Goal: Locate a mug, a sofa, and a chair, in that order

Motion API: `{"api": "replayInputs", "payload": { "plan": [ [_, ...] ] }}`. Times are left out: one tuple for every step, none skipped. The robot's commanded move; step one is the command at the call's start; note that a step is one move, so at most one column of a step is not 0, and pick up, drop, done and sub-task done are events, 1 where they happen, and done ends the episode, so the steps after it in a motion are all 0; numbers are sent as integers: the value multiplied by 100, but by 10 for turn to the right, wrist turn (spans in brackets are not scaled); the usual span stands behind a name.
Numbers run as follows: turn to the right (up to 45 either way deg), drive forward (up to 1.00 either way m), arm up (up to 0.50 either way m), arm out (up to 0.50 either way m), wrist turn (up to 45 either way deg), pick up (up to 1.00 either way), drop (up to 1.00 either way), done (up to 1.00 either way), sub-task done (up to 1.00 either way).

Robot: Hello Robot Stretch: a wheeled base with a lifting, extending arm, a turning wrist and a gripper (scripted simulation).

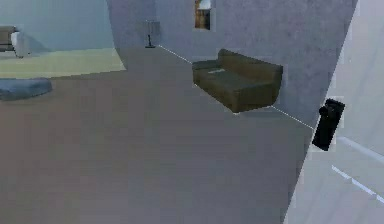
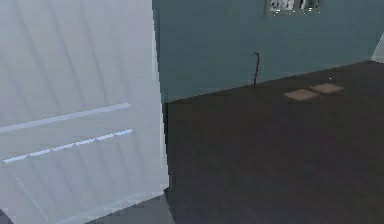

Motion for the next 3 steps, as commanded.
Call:
{"api": "replayInputs", "payload": {
  "plan": [
    [0, 75, 0, 0, 0, 0, 0, 0, 0],
    [120, 0, 0, 0, 0, 0, 0, 0, 0],
    [0, 55, 0, 0, 0, 0, 0, 0, 0]
  ]
}}
